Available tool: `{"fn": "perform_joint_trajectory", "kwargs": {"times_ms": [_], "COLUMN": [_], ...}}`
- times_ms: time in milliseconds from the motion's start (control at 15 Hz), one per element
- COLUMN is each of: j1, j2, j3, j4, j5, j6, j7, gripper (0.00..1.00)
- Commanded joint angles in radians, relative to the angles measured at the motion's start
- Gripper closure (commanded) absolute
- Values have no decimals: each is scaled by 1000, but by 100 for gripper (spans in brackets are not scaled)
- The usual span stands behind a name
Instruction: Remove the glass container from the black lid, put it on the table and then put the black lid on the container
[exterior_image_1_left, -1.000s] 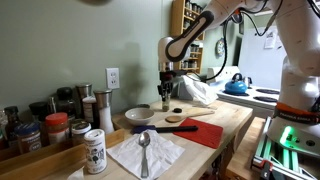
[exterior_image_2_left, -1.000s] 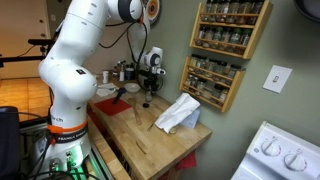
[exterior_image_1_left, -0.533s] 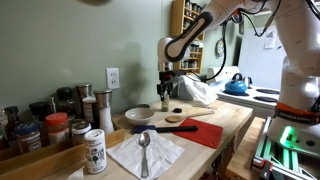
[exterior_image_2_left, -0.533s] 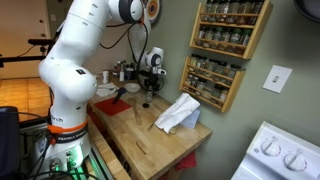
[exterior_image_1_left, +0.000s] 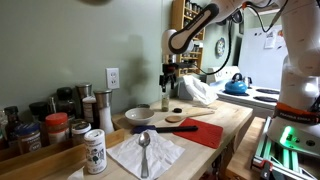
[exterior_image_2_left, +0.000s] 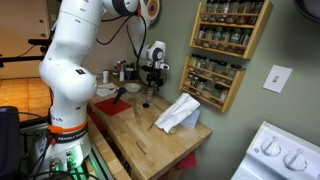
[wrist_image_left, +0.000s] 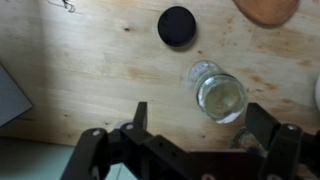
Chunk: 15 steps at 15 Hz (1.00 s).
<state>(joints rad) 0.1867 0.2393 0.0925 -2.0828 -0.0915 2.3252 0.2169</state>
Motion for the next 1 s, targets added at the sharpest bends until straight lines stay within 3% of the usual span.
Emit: {"fn": "perform_joint_trajectory", "kwargs": {"times_ms": [0,467,933], "j1": [-28,-39,-32], "j2": [-83,-72,-8], "j3": [-9,17,31], "j4": [-138,-300,-334], "j5": [5,25,16], "j6": [37,249,386], "j7": [-21,-144,-172], "gripper": [0,0,0]}}
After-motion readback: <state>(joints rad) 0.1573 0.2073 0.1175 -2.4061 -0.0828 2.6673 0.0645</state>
